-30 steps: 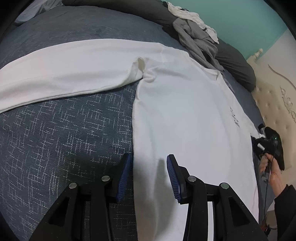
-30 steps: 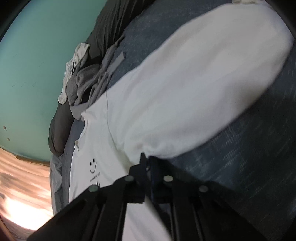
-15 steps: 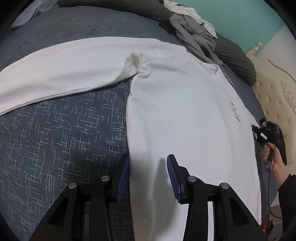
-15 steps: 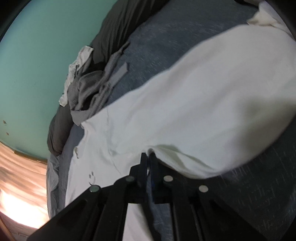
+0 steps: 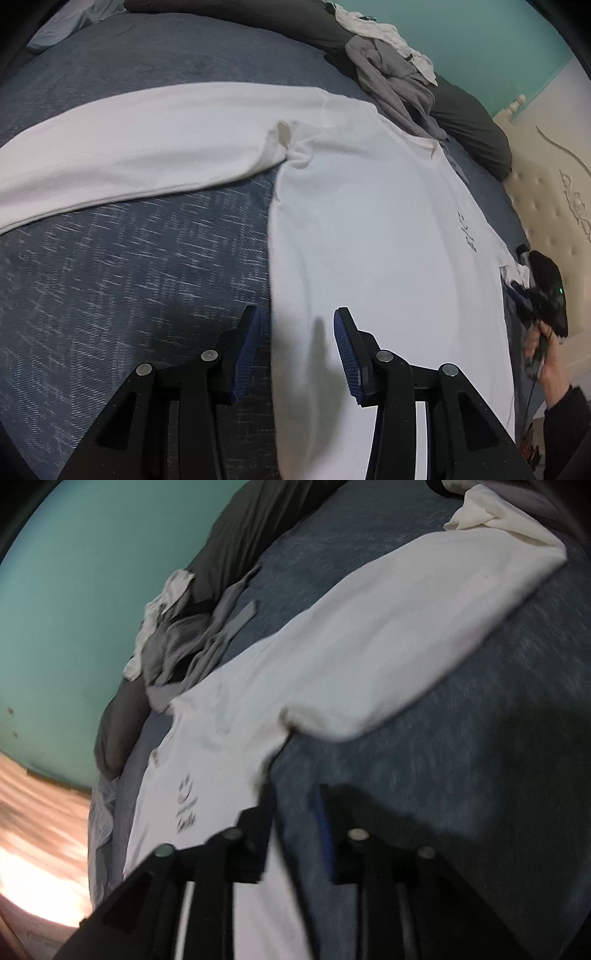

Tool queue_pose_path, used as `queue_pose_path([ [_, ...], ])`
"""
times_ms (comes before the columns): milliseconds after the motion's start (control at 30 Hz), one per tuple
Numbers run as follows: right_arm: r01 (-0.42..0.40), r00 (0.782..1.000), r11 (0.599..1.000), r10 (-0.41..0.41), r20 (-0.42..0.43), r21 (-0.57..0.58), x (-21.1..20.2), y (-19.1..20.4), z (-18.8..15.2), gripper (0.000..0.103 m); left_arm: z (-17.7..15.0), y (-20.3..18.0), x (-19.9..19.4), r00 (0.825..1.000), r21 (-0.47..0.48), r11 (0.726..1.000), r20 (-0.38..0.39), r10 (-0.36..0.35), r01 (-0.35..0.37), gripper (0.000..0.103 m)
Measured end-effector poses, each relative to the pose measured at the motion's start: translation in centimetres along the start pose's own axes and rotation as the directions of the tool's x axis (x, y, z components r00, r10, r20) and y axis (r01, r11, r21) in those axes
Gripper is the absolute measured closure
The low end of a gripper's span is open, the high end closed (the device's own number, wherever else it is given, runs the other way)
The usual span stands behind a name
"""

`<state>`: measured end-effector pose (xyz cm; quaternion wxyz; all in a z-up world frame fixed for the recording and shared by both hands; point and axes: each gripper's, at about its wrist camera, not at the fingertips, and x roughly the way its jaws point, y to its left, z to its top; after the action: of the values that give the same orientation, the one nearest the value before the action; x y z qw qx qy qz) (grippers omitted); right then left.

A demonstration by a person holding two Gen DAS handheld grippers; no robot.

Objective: Fold clothes

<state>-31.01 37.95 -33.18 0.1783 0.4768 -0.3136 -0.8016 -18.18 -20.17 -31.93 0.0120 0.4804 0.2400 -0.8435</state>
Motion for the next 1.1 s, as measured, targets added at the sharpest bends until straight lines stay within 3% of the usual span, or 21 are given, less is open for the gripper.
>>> queue_pose_path([
  [267,-0.070,0.996,0.995,0.065,-0.067,-0.070,-1.5,2.8,-6.4,0.075,1.1,4.7,-3.6,0.996,-0.034,0.996,0.039,0.082,-0.080,0.055],
  [500,-0.061,0.993,0.989,0.046,-0.111,-0.132,-1.8,4.6,-9.0,0.074,2.5,13.1,-8.1,0.975,-0.146,0.971,0.090,0.201,-0.187,0.052],
  [667,-0.045,0.993,0.984,0.025,-0.119,-0.175,-2.0,5.9,-9.7,0.074,3.6,18.9,-10.7,0.947,-0.201,0.942,0.121,0.297,-0.269,0.052],
  [867,-0.031,0.992,0.977,0.003,-0.127,-0.213,-1.5,7.4,-10.5,0.074,4.2,26.6,-13.1,0.914,-0.333,0.881,0.113,0.391,-0.335,0.045],
  [1000,-0.029,0.990,0.974,-0.003,-0.142,-0.223,-0.8,8.3,-10.9,0.074,4.7,28.4,-13.5,0.897,-0.335,0.866,0.111,0.427,-0.371,0.045],
  [1100,-0.038,0.988,0.972,0.002,-0.154,-0.231,-0.3,9.2,-11.2,0.074,5.0,29.4,-14.0,0.864,-0.340,0.836,0.112,0.492,-0.431,0.042],
])
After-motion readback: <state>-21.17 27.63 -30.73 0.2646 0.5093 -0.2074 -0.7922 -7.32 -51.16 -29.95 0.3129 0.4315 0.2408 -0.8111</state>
